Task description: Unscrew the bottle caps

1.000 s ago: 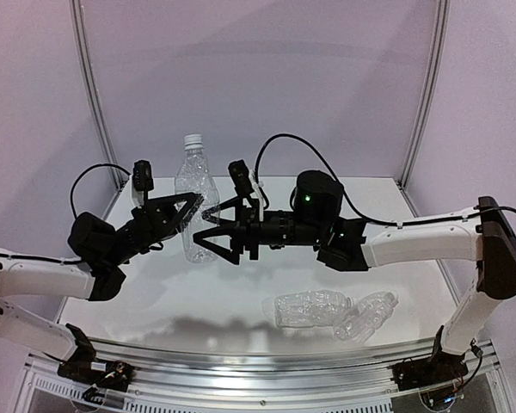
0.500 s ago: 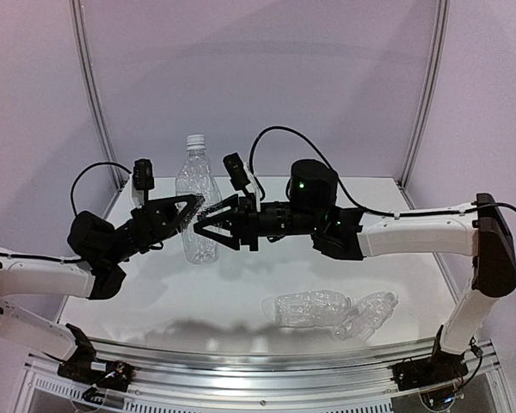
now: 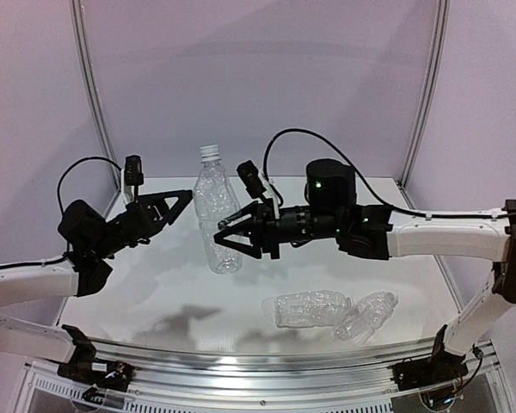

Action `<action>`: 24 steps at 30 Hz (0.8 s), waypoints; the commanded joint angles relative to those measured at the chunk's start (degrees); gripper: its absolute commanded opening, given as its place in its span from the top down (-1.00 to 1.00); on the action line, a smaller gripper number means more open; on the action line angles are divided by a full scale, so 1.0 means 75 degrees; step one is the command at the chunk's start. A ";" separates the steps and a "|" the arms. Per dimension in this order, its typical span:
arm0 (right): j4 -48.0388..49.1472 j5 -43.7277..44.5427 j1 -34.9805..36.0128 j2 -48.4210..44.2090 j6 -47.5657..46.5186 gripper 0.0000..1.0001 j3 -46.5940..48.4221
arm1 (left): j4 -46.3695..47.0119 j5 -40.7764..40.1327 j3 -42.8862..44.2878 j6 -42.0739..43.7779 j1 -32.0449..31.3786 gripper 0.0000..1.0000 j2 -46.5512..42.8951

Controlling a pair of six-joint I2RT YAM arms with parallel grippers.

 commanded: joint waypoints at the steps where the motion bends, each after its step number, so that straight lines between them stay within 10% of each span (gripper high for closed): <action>1: -0.0932 0.0514 -0.0136 -0.0893 -0.0360 0.32 -0.0543 | -0.2666 0.0109 0.0406 0.1550 0.0185 -0.98 -0.0702; 24: -0.0774 0.0987 0.0294 -0.2935 -0.0098 0.41 -0.3208 | -0.8060 -0.0176 0.2600 0.4615 -0.0940 -0.98 -0.1043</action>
